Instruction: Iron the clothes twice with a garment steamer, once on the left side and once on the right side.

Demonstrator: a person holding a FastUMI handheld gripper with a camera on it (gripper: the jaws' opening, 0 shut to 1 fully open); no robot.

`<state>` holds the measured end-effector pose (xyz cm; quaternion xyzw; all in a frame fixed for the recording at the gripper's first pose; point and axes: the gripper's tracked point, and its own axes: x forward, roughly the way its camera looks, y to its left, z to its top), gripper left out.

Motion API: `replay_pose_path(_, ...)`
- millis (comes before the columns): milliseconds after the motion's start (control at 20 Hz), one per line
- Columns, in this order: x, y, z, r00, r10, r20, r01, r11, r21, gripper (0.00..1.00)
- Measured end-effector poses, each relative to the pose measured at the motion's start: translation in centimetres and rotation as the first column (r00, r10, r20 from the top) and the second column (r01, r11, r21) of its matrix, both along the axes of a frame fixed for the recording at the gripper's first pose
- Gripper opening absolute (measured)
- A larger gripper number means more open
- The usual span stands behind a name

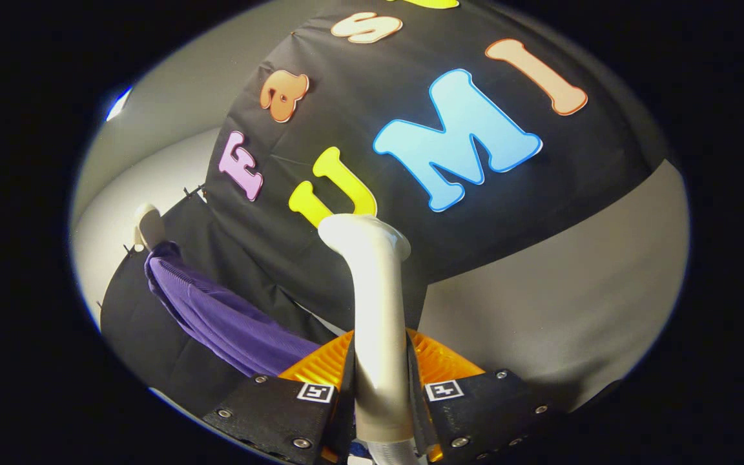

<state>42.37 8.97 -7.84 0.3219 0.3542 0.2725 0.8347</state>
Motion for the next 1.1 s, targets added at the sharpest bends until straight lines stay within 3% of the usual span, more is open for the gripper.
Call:
replay_pose_path(250,-5.8,-0.4,5.6,0.975,-0.126,0.185,0.130,0.991,-0.011,0.37)
replay_pose_path(450,-10.0,1.6,9.0,0.943,-0.138,0.302,0.160,0.986,-0.048,0.37)
replay_pose_path(750,-14.2,6.5,13.1,0.869,-0.140,0.475,0.201,0.976,-0.080,0.36)
replay_pose_path(1100,-16.2,10.5,15.6,0.762,-0.144,0.632,0.283,0.951,-0.124,0.37)
